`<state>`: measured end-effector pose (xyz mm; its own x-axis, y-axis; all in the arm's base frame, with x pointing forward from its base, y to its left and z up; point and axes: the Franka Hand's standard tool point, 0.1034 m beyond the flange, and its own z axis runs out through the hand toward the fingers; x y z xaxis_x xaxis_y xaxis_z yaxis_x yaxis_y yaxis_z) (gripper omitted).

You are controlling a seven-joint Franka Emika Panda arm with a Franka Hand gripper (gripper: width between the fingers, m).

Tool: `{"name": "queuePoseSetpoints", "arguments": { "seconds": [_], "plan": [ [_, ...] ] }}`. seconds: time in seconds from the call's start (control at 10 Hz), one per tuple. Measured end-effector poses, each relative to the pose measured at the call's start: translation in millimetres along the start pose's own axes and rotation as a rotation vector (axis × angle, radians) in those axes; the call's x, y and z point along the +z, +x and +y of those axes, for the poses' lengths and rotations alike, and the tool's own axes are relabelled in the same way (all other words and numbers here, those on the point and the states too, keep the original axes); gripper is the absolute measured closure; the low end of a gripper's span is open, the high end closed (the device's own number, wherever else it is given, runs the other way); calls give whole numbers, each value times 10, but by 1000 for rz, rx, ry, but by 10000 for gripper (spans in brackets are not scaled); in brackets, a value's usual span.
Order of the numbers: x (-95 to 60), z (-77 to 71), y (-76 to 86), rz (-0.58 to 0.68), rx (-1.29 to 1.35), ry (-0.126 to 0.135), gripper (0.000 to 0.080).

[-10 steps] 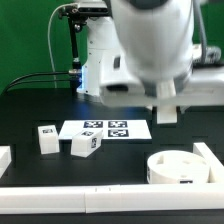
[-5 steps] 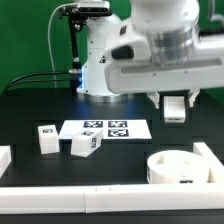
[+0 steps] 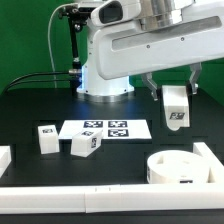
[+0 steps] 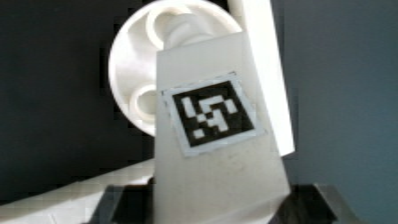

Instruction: Assemble stool

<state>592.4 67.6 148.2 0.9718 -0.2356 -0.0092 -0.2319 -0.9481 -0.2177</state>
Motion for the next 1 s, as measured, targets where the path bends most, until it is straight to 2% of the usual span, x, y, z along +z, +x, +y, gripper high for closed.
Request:
{"name": "queuePoseSetpoints", "arguments": {
  "seconds": [0.1, 0.2, 0.5, 0.7, 0.8, 1.0],
  "plan": [
    [22, -5, 29, 62, 4, 3, 481],
    [79, -3, 74, 162, 30, 21, 481],
    [121, -185, 56, 417, 34, 18, 481],
    [122, -156, 63, 556, 31, 3, 481],
    [156, -153, 56, 566, 28, 0, 481],
    [129, -106, 62, 618, 25, 0, 481]
  ]
}}
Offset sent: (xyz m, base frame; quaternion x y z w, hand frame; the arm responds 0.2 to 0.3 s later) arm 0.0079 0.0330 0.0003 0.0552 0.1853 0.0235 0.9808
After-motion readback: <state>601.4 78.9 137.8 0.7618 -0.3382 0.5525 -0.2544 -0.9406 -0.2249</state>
